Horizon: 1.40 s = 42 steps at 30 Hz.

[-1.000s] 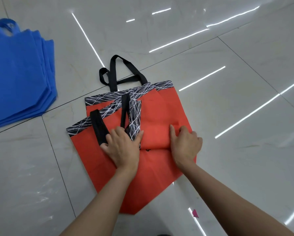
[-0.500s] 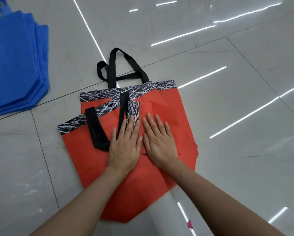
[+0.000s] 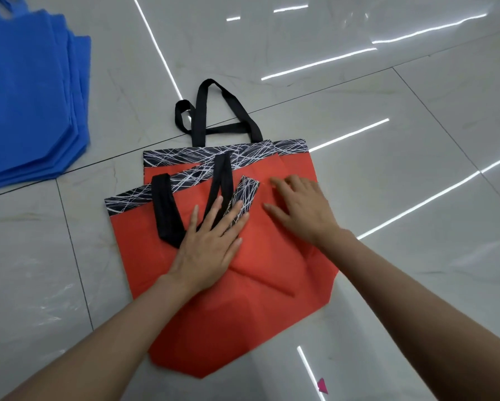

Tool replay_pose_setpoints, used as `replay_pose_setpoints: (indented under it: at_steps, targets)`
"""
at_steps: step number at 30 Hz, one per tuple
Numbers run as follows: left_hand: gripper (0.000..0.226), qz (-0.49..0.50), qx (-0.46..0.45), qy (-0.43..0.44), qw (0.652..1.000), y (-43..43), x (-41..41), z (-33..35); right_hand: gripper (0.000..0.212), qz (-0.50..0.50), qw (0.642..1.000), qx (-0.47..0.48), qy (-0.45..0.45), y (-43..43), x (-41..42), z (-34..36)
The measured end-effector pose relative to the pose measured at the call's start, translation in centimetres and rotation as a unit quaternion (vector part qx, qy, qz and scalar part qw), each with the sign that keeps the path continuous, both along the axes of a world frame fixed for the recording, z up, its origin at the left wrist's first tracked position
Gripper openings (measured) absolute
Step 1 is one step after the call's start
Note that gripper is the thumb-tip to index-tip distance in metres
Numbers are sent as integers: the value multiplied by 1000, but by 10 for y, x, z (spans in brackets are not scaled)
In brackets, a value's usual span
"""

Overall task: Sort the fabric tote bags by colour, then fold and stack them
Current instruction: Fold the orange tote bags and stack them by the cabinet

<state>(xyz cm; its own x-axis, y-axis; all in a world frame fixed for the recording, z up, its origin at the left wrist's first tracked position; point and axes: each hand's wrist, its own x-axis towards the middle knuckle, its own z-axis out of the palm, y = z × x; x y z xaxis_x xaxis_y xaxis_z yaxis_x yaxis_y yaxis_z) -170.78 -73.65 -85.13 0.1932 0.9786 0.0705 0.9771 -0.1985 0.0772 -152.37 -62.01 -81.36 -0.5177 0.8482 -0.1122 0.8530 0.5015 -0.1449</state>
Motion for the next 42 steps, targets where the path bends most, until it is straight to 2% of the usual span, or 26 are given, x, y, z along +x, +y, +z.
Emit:
replay_pose_setpoints:
  at_steps: [1, 3, 6, 8, 10, 11, 13, 16, 18, 21, 26, 28, 31, 33, 35, 37, 39, 40, 42]
  targets:
    - [47, -5, 11, 10, 1000, -2, -2, 3, 63, 3, 1000, -22, -6, -4, -1, 0]
    - [43, 30, 35, 15, 999, -7, 3, 8, 54, -53, 998, -40, 14, -17, 0, -3]
    - [38, 119, 60, -52, 990, -18, 28, 15, 47, -167, 985, -21, 38, -44, 4, -8]
    - [42, 136, 45, -81, 986, -31, 48, 14, 41, -242, 969, -12, 46, -67, 8, -10]
    - [46, 135, 12, -89, 987, -45, 63, 8, 38, -277, 959, 50, 33, -86, 14, -13]
    - [48, 138, -6, -95, 986, -50, 67, 3, 41, -264, 959, 98, 17, -92, 16, -16]
    - [49, 148, -28, -100, 983, -56, 70, -3, 52, -167, 974, 152, 25, -95, 17, -21]
    - [49, 152, -30, -91, 984, -54, 70, -6, 50, 0, 993, 103, 65, -90, 4, -26]
    - [48, 156, -31, -91, 983, -54, 70, -8, 51, 35, 998, 44, 40, -88, -2, -30]
    - [49, 162, -38, -89, 982, -54, 71, -7, 52, 38, 999, 15, 17, -86, -2, -34]
    - [51, 170, -43, -85, 981, -52, 73, -4, 58, -134, 990, 31, 31, -91, 37, -33]
    - [51, 170, -42, -86, 981, -54, 73, -4, 60, -163, 986, 26, 35, -97, 47, -30]
    - [49, 202, -42, -105, 973, -53, 74, 1, 58, -187, 979, 67, 38, -96, 43, -27]
    - [41, 239, -16, -164, 957, -56, 76, 6, 56, -198, 975, 84, 53, -97, 42, -25]
    - [35, 246, 7, -287, 926, -59, 79, 14, 56, -210, 972, 81, 68, -98, 42, -24]
    - [31, 254, -40, -460, 850, -61, 80, 25, 56, -228, 968, 70, 75, -97, 42, -23]
    - [37, 257, -100, -576, 770, -59, 81, 35, 57, -233, 968, 53, 76, -96, 41, -20]
    - [42, 245, -123, -609, 744, -58, 80, 40, 57, -233, 969, 42, 78, -96, 42, -19]
    - [49, 219, -148, -640, 721, -59, 78, 50, 59, -242, 966, 24, 91, -102, 43, -11]
